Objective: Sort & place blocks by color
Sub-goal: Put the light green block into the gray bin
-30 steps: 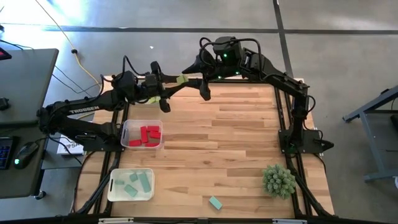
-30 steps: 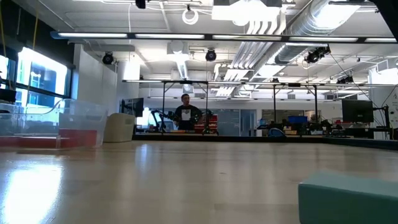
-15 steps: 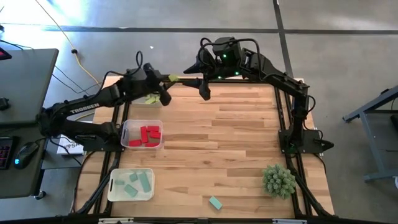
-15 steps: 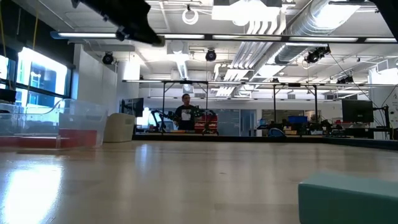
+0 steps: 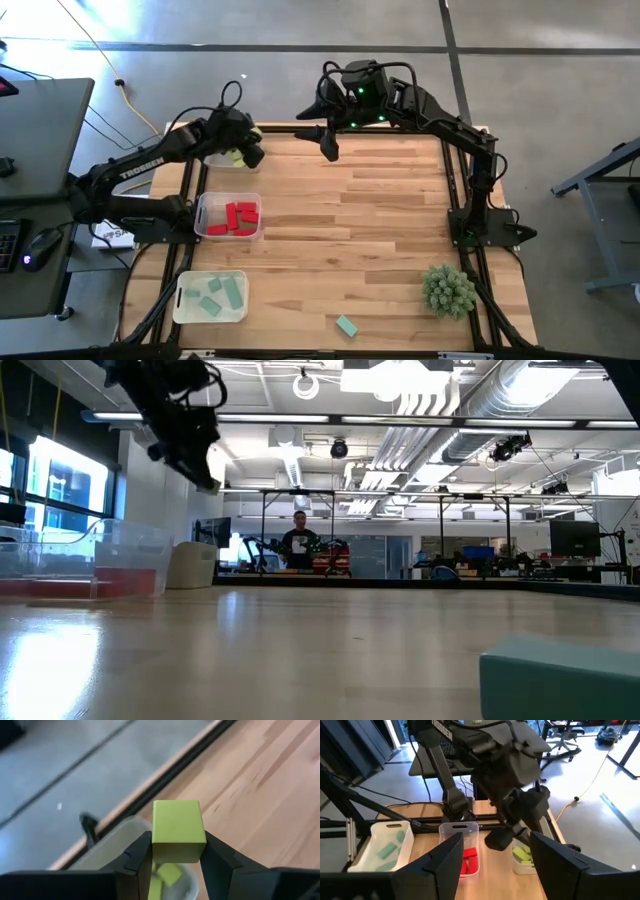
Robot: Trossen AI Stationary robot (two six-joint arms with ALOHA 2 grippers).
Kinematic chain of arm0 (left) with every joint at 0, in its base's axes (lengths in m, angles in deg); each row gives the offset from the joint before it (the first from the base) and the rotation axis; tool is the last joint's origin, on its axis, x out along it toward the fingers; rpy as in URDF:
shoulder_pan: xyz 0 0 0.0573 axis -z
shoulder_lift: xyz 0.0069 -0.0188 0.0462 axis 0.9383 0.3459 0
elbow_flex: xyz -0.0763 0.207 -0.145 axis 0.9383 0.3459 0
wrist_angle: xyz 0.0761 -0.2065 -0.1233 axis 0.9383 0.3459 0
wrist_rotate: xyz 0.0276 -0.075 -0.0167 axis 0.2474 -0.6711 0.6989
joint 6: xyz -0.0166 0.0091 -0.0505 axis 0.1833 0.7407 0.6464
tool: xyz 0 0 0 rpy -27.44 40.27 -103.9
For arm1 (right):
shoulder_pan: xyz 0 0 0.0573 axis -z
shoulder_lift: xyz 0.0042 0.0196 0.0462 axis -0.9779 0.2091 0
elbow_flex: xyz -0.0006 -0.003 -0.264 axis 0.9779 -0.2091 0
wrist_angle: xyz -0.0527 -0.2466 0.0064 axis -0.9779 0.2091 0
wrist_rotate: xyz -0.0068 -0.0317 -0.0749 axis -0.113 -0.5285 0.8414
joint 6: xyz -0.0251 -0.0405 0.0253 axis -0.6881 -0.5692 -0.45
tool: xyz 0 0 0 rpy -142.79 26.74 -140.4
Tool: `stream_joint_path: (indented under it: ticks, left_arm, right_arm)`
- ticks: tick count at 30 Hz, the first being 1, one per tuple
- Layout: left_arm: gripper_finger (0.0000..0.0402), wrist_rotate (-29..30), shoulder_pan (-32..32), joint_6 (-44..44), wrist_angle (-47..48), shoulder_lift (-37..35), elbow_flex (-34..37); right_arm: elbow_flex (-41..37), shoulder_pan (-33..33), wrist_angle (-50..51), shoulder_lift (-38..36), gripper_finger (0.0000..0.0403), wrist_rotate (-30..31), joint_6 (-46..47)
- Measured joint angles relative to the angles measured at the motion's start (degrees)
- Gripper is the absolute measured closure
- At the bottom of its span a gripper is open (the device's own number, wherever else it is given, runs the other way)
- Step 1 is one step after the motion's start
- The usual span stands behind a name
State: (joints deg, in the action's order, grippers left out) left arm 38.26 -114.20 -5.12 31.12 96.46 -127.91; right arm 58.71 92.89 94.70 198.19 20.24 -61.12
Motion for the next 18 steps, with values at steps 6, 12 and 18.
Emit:
stream_joint_path:
  ticks: [6, 12, 18]
  left_arm:
    - [0.029, -0.6, -3.0, 0.7, 4.6, 4.0, 0.0]
    - [0.0288, -0.7, -4.4, 0.7, 6.4, 9.6, 0.0]
    - [0.0288, -0.7, -4.7, 0.3, 7.6, 15.1, 0.0]
  right_arm:
    - [0.0, 0.0, 1.9, 0.0, 0.0187, 0.0, 4.3]
    - [0.0, 0.0, 5.5, 0.0, 0.0187, 0.0, 8.5]
    - [0.0, -0.5, 7.1, -0.1, 0.0187, 0.1, 9.9]
